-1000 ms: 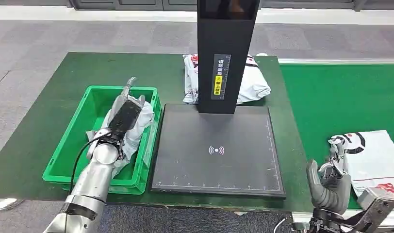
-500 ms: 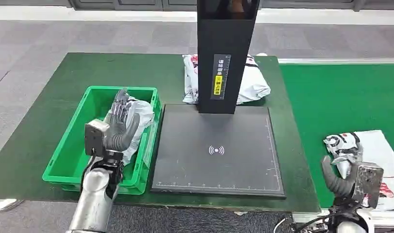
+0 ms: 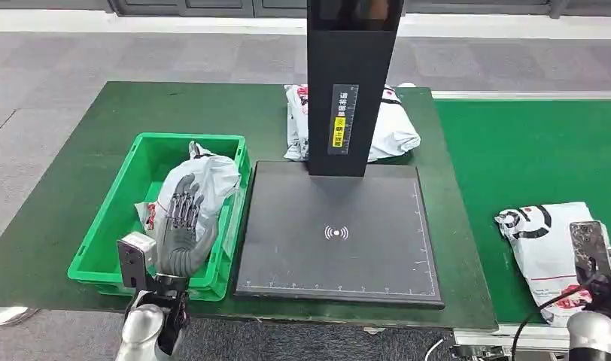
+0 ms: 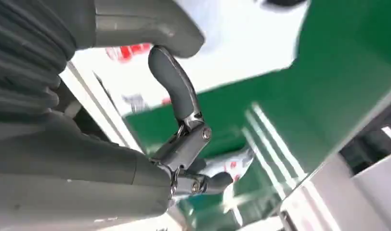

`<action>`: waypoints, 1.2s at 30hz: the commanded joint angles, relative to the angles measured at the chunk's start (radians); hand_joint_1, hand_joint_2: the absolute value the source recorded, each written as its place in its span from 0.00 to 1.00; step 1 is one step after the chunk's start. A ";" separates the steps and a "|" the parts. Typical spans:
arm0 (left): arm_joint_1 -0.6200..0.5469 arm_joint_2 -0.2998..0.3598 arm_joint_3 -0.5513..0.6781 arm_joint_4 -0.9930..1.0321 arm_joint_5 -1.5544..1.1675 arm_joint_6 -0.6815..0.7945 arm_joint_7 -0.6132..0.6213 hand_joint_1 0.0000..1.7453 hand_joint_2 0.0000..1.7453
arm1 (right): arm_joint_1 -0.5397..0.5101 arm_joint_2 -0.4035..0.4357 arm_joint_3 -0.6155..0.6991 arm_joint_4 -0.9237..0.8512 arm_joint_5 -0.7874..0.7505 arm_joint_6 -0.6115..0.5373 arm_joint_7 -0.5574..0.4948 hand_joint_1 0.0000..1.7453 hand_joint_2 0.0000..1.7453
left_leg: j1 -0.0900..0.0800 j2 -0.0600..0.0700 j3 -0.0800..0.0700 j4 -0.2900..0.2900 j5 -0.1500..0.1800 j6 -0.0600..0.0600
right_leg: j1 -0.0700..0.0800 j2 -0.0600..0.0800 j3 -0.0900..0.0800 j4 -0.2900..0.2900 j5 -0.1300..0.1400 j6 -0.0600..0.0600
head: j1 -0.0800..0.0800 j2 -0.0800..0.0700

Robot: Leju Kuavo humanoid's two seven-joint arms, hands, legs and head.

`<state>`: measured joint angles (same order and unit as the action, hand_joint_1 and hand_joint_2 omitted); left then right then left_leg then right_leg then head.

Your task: Moved the parcel from conveyor to table for the left to box.

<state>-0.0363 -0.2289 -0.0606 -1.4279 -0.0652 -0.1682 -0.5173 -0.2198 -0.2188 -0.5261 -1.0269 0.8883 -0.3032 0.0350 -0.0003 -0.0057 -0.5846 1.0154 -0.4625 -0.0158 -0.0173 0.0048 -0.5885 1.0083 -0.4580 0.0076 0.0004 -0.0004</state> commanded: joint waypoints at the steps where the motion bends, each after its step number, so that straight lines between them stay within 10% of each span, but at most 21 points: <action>1: -0.019 0.040 -0.042 0.053 0.003 -0.007 0.000 0.00 1.00 | -0.160 -0.111 0.039 0.393 0.089 -0.021 0.033 0.00 0.00 | 0.001 0.000 0.003 -0.003 0.001 0.000 | 0.001 -0.001 0.004 -0.004 0.001 -0.001 | 0.000 0.000; 26: -0.040 0.060 -0.059 0.094 0.000 -0.018 0.006 0.00 1.00 | -0.318 -0.099 0.247 0.717 0.353 0.280 0.141 0.00 0.00 | 0.001 0.001 0.002 -0.002 0.001 0.000 | 0.001 0.000 0.003 -0.003 0.001 -0.001 | 0.000 0.000; 27: -0.034 0.059 -0.057 0.091 0.002 -0.017 0.005 0.00 1.00 | -0.319 -0.090 0.258 0.723 0.363 0.301 0.135 0.00 1.00 | 0.001 0.002 0.003 -0.003 0.001 0.000 | 0.001 0.001 0.004 -0.004 0.002 -0.001 | 0.000 0.000; 36: -0.023 0.062 -0.058 0.080 0.003 -0.018 0.006 0.00 1.00 | -0.291 -0.086 0.302 0.724 0.395 0.375 0.092 0.00 1.00 | 0.001 0.000 0.003 -0.002 0.001 0.000 | 0.001 0.000 0.004 -0.003 0.001 -0.001 | 0.000 0.000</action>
<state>-0.0438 -0.2064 -0.0950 -1.3912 -0.0637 -0.1835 -0.5165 -0.4822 -0.3227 -0.3136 -0.4044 1.2814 0.0488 0.1450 -0.0001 -0.0080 -0.5851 1.0153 -0.4621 -0.0156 -0.0170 0.0028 -0.5876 1.0084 -0.4580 0.0077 0.0004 0.0000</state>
